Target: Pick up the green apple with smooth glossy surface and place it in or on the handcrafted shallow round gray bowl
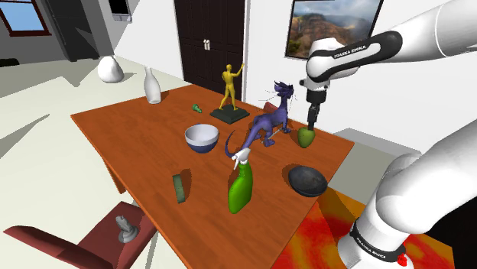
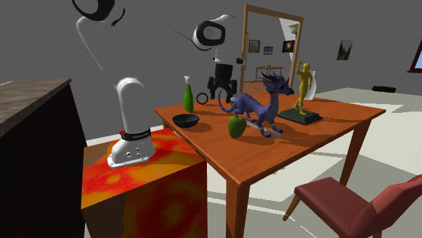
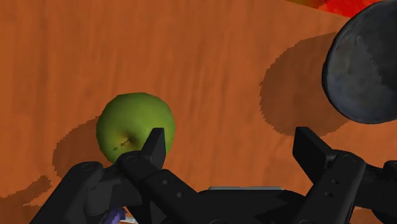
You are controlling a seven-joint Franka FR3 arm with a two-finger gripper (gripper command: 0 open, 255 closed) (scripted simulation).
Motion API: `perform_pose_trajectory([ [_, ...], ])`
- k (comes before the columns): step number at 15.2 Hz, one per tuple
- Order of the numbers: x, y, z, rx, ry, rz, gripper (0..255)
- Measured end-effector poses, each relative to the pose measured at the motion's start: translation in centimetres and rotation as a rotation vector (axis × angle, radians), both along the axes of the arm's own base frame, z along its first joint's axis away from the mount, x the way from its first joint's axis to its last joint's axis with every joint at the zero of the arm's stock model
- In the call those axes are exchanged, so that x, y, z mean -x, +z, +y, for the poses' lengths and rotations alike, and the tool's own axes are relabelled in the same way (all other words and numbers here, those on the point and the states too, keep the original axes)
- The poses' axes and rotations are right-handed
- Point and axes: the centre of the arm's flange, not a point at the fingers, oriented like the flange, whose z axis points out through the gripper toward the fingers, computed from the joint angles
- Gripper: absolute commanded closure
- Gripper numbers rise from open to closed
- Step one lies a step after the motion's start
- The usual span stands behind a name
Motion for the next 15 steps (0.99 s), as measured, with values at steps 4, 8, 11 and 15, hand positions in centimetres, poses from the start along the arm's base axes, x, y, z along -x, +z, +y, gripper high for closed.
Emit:
perform_pose_trajectory([
  [4, -0.9, -2.6, -4.6, -0.018, 0.042, 0.015, 0],
  [8, -2.0, -5.4, -8.8, -0.033, 0.079, 0.030, 0],
  [11, -2.0, -6.8, -9.5, -0.035, 0.087, 0.032, 0],
  [15, -1.8, -9.0, -9.3, -0.036, 0.088, 0.032, 0],
])
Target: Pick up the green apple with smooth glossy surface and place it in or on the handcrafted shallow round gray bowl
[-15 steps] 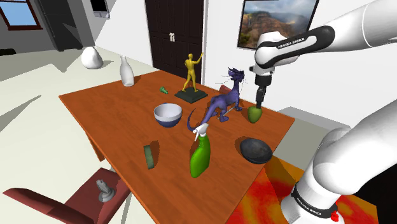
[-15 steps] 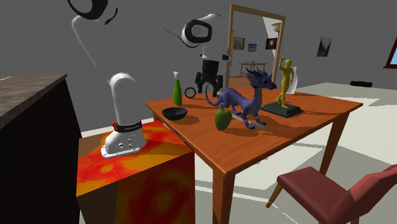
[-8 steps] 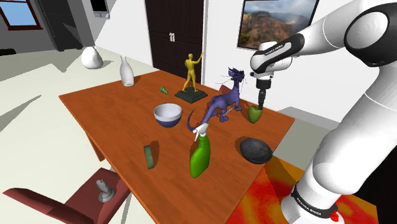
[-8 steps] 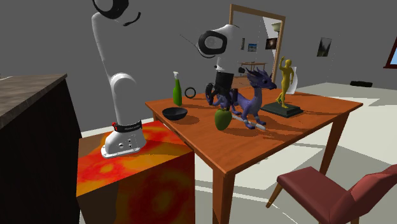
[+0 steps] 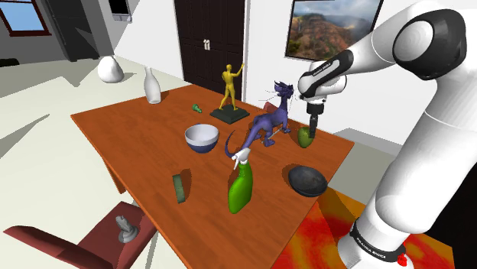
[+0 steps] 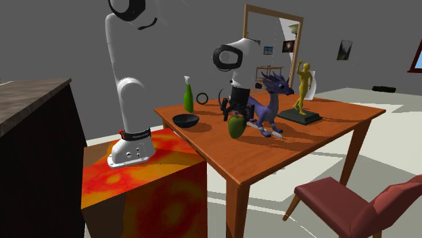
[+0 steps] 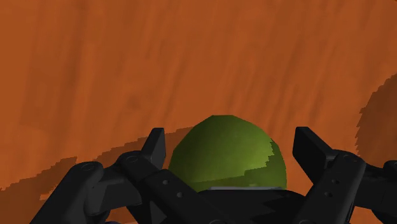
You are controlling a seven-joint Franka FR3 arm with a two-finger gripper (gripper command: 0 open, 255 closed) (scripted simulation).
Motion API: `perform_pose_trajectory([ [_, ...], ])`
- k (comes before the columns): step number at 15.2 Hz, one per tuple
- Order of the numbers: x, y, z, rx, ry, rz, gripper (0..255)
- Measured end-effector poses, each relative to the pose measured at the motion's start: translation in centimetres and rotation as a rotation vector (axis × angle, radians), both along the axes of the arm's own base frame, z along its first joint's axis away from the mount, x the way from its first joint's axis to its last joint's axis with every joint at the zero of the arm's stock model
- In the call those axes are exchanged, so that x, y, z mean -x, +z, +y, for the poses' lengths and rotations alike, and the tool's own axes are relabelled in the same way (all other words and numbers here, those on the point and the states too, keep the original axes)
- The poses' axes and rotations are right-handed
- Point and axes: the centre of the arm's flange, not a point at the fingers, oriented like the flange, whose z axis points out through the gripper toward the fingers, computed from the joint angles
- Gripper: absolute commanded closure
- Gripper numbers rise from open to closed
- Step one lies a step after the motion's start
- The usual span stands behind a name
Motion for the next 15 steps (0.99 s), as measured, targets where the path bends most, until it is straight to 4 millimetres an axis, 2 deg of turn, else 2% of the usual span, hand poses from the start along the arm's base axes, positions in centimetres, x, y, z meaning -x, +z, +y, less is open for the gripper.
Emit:
perform_pose_trajectory([
  [7, 0.11, -0.74, -0.10, 0.000, 0.000, 0.000, 0],
  [8, 0.11, -0.74, -0.10, 0.000, 0.000, 0.000, 255],
  [15, 0.10, -0.67, -0.14, 0.001, 0.000, -0.002, 255],
])
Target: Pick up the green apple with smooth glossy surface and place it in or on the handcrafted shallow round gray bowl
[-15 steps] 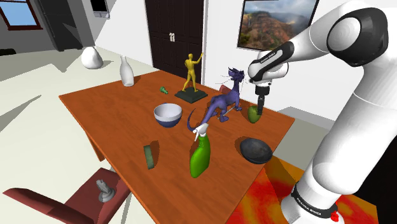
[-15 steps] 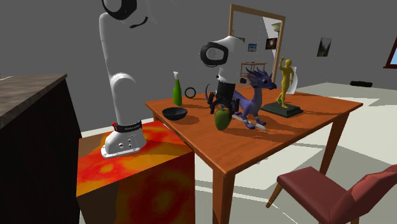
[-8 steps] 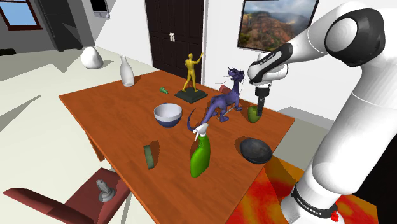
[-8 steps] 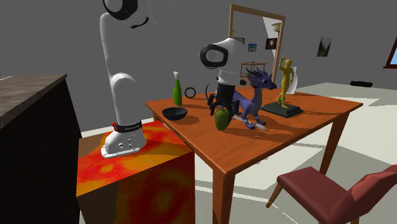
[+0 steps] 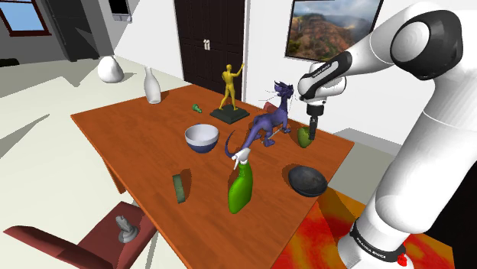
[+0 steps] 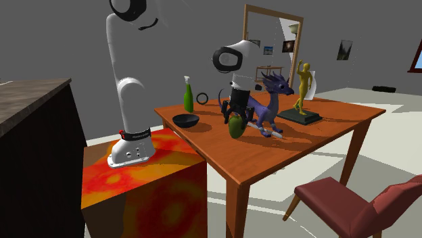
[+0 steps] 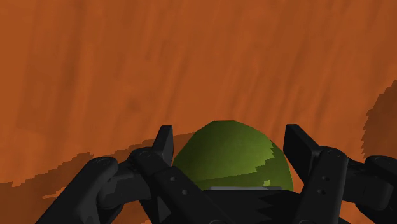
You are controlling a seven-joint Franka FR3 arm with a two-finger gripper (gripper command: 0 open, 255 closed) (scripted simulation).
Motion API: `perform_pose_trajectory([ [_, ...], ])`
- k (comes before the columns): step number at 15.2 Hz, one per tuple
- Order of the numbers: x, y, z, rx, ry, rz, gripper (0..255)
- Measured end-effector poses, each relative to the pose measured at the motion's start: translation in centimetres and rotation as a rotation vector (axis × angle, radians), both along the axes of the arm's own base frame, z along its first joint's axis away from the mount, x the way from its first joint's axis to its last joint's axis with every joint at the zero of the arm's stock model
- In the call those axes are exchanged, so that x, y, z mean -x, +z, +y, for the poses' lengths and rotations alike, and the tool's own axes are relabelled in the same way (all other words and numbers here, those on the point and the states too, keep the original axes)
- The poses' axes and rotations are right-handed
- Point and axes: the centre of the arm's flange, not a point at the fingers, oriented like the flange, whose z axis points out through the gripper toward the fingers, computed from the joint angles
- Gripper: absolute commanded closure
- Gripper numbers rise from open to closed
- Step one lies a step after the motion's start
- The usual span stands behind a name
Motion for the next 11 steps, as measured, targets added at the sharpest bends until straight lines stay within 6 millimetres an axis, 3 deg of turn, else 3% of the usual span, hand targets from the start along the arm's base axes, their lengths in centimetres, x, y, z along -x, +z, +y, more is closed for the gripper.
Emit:
perform_pose_trajectory([
  [4, 0.0, 0.2, 0.0, 0.000, 0.000, 0.001, 255],
  [11, 0.0, 3.7, 0.1, -0.001, 0.000, 0.001, 255],
])
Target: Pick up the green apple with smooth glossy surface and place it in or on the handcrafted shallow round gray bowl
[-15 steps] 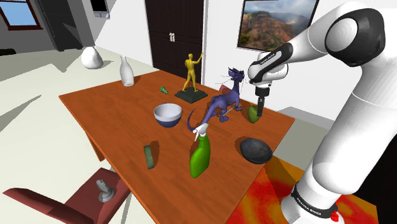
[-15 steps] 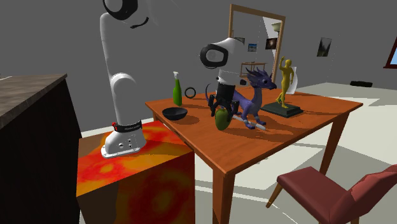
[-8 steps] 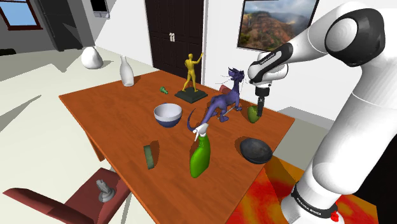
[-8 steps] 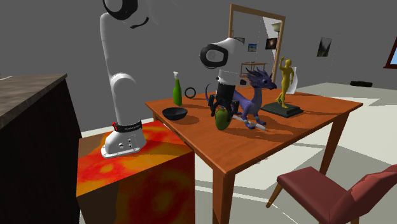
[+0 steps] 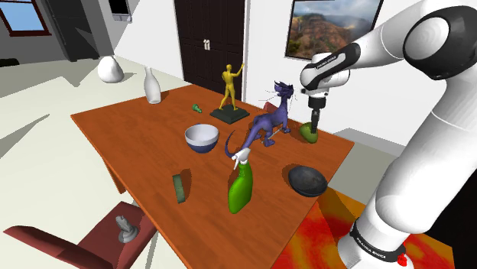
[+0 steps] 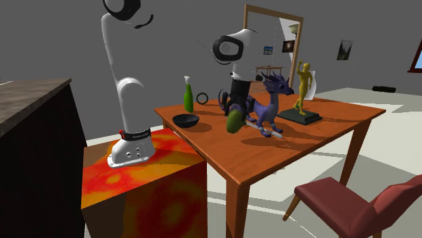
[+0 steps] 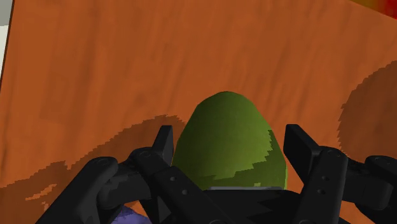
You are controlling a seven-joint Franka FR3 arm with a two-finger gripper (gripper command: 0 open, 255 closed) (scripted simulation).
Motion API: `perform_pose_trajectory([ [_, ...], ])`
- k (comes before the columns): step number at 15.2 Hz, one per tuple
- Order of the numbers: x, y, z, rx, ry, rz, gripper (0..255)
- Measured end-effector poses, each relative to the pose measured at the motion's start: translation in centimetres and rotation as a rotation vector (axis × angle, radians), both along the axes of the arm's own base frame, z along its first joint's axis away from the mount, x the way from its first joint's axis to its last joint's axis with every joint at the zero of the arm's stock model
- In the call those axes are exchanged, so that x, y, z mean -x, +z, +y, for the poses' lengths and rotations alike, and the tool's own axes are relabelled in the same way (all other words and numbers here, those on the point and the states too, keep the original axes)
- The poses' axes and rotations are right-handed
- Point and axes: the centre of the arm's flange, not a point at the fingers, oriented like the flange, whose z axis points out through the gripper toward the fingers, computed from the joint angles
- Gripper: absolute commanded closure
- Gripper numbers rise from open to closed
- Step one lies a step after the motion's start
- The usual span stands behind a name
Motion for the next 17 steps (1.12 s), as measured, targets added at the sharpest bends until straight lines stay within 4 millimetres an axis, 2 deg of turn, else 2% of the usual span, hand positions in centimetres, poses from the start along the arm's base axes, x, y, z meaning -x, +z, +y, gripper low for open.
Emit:
perform_pose_trajectory([
  [15, 0.1, 7.8, -0.2, 0.000, 0.000, 0.000, 255],
  [17, 0.3, 8.2, 0.3, -0.001, 0.000, 0.001, 255],
])
